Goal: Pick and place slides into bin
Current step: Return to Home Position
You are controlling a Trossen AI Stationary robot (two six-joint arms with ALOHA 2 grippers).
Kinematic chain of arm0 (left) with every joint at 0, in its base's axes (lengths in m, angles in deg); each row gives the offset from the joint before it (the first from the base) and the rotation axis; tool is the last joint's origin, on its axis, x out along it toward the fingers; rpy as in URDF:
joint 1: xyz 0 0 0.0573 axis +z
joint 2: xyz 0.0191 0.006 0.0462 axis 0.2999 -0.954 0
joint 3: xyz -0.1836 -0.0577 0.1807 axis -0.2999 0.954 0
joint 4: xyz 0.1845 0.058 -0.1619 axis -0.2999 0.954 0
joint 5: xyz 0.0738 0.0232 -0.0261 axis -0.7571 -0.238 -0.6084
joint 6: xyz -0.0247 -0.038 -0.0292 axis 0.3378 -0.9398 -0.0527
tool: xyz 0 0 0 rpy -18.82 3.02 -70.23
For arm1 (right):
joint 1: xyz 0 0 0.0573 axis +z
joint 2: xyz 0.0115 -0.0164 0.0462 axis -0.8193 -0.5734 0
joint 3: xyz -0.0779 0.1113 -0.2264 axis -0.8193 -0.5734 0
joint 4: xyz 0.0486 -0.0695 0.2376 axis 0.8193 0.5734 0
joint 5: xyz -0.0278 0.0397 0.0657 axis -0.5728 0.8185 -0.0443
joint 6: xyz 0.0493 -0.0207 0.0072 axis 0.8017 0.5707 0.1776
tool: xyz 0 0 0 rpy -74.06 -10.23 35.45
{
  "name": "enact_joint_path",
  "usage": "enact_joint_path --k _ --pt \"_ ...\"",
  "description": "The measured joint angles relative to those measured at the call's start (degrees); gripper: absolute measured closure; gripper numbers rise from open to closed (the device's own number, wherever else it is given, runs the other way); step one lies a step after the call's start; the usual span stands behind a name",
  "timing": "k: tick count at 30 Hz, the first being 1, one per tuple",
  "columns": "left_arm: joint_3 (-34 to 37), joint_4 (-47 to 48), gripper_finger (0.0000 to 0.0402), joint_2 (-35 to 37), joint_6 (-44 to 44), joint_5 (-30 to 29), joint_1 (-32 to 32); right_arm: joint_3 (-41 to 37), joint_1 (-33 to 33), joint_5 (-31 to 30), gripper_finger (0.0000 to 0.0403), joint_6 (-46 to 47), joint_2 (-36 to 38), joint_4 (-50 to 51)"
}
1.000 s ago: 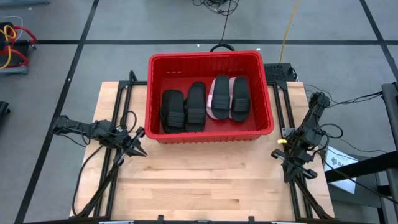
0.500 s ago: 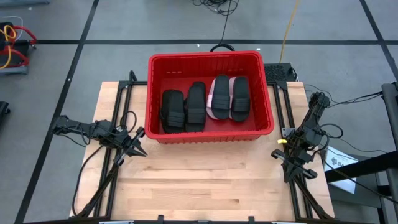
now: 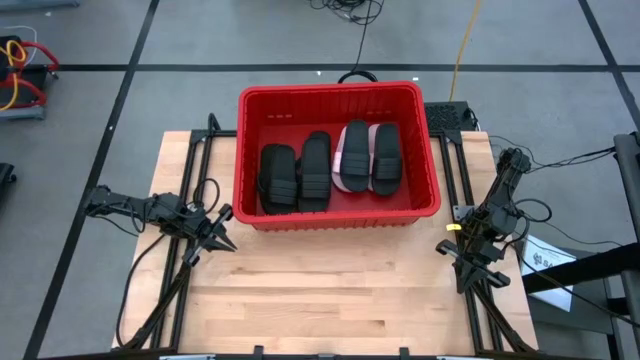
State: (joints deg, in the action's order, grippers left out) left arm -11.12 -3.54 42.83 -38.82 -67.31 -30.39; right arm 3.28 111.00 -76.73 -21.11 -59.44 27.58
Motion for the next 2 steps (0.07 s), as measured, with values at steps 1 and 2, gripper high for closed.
enact_joint_path --k 1,2 --pt "0.0 0.0 0.0376 0.0 0.0 0.0 0.0 0.0 0.0 0.0 0.0403 0.0 0.0 0.0" --pt "0.0 0.0 0.0376 0.0 0.0 0.0 0.0 0.0 0.0 0.0 0.0403 0.0 0.0 0.0"
